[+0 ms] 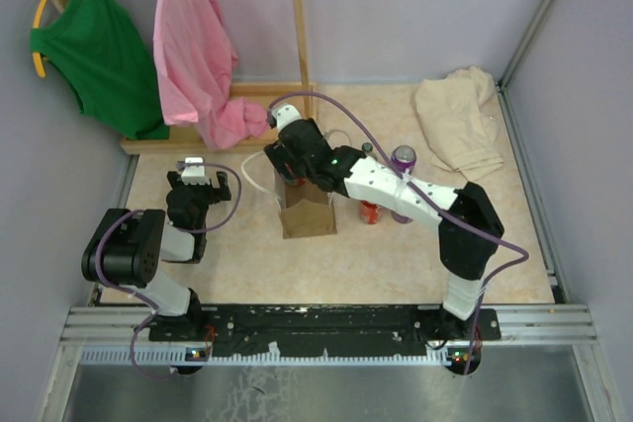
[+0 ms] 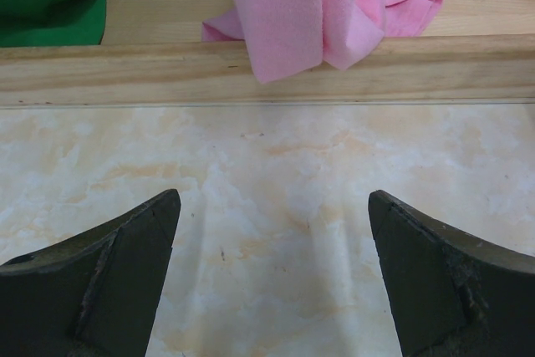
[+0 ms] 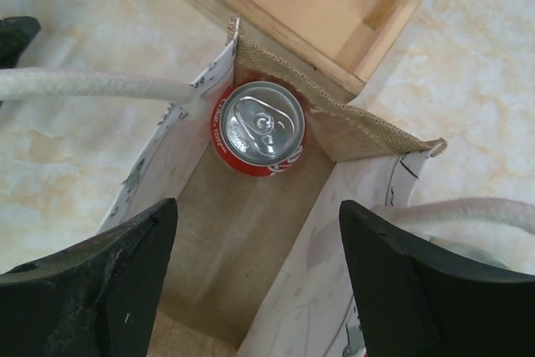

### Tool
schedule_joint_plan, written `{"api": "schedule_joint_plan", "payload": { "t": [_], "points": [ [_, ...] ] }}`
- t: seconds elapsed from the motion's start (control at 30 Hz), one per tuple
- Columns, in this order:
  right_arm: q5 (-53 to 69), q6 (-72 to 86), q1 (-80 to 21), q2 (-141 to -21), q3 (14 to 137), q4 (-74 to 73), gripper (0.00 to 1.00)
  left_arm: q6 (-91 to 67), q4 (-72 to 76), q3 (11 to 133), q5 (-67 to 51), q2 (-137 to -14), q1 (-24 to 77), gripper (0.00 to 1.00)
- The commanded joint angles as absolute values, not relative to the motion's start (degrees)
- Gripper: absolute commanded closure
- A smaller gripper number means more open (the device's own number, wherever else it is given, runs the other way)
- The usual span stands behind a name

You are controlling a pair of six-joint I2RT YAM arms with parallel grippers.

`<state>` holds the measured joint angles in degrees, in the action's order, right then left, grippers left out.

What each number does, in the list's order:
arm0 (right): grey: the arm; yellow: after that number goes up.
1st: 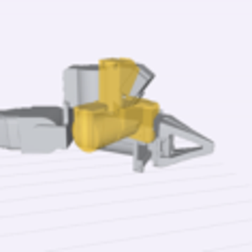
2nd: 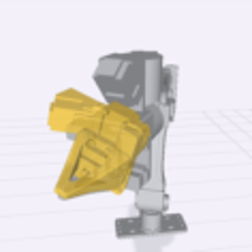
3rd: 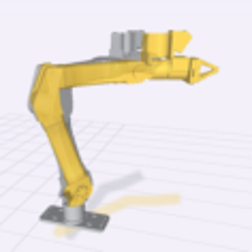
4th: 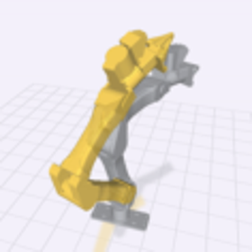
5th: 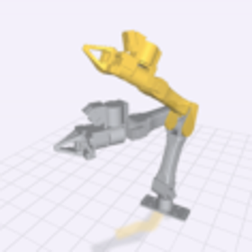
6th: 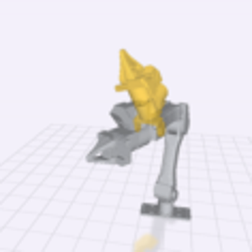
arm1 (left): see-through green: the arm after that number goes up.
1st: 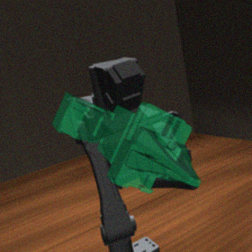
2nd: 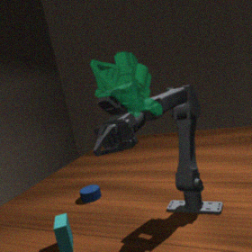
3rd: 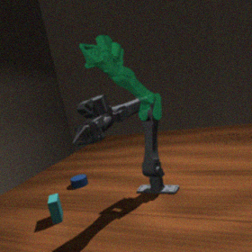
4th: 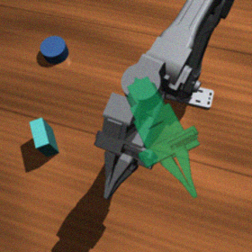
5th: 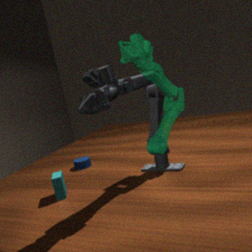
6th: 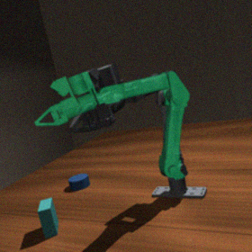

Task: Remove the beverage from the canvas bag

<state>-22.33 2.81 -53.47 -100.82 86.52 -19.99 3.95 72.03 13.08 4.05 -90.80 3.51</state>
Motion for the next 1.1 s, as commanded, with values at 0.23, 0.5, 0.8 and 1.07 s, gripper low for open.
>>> {"api": "schedule_joint_plan", "payload": {
  "t": [0.23, 0.5, 0.8, 1.07],
  "points": [
    [-14.8, 6.2, -48.8, -107.4, 92.1, -20.1, 0.16, 4.2, 73.6, 13.8, 4.4, -91.4, 3.8, 0.00],
    [-11.8, 6.9, -47.5, -111.6, 93.8, -20.1, 0.13, 4.2, 73.6, 13.8, 4.4, -91.4, 3.8, 0.00],
    [-11.8, 7.2, -47.3, -116.0, 95.7, -19.8, 0.13, 4.1, 73.6, 13.8, 4.4, -91.4, 3.8, 0.00],
    [-13.5, 8.1, -47.2, -119.0, 96.5, -19.3, 0.42, 4.2, 73.6, 13.8, 4.4, -91.4, 3.7, 0.00]
  ]
}}
